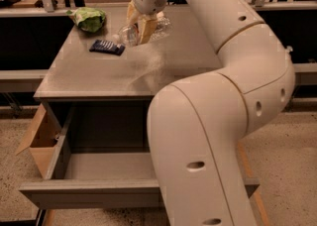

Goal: Place water bottle into top drawer

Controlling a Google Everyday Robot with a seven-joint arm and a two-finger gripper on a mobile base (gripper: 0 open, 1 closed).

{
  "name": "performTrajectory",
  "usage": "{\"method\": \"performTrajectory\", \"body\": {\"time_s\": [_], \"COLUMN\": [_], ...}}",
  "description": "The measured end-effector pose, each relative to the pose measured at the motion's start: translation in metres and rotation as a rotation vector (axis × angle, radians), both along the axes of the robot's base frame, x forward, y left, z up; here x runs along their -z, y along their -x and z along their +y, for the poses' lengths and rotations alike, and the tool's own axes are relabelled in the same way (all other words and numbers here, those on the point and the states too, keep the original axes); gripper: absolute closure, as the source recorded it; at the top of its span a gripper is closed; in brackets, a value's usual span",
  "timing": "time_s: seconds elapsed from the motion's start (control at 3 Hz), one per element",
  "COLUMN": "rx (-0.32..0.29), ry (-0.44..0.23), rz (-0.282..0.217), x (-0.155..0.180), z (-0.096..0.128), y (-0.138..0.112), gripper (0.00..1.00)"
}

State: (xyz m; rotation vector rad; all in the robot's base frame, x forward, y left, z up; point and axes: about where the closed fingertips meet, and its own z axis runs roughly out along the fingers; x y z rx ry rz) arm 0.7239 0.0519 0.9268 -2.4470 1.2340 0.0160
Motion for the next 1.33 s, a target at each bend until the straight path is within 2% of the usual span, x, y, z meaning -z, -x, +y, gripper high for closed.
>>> {"method": "performTrajectory", "body": {"time_s": [0.33, 0.67, 1.0, 1.33], "rx": [0.046, 0.066, 0.072, 0.127], "ry": [-0.060, -0.111, -0.116, -0.135], "rz": [0.034, 0.064, 0.065, 0.048], "x": [-0.021, -0.021, -0.017, -0.022], "z": [-0.021, -0.025, -0.023, -0.030], "y": [0.029, 0.053, 0.053, 0.072], "gripper": [1.00, 1.00, 1.00, 1.00]}}
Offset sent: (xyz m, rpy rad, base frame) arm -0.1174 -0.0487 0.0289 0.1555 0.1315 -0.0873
